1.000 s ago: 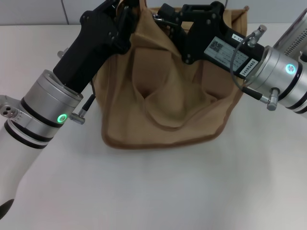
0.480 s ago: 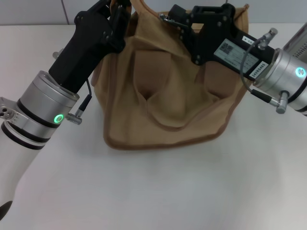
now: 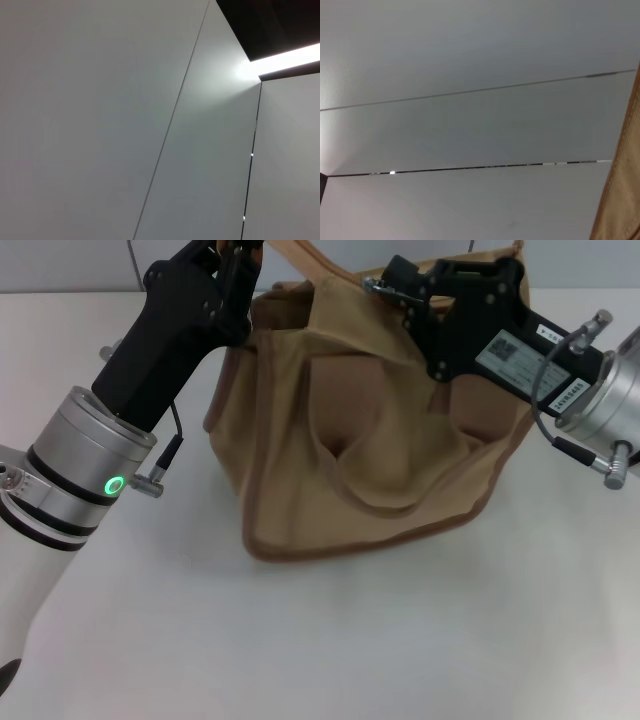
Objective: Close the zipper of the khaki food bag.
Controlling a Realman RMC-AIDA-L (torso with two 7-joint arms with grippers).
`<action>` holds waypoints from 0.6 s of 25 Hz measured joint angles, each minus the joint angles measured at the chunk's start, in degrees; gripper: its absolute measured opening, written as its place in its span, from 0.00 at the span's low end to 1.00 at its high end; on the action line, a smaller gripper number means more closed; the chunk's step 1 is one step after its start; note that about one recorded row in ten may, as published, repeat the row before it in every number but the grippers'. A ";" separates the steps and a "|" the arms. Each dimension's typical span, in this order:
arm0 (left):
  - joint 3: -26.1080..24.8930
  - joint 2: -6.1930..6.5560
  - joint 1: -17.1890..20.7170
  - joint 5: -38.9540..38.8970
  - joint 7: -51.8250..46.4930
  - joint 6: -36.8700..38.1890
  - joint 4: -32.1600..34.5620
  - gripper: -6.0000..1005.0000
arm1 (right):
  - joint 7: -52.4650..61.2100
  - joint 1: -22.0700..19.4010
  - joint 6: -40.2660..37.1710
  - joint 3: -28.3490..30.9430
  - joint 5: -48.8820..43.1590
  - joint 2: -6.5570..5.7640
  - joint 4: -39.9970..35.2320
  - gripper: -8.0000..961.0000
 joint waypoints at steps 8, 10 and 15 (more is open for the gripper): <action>-1.67 0.22 1.44 0.06 -0.09 0.35 0.59 0.05 | 0.45 -2.51 -0.02 0.45 0.30 -0.08 -1.70 0.03; -2.97 0.27 2.15 0.10 -1.20 0.41 0.96 0.05 | 0.45 -2.93 0.01 0.67 0.39 -0.13 -2.06 0.04; -4.48 0.32 2.53 0.12 -4.84 0.46 3.51 0.05 | 0.51 -3.76 0.14 1.73 0.44 -0.27 -2.60 0.04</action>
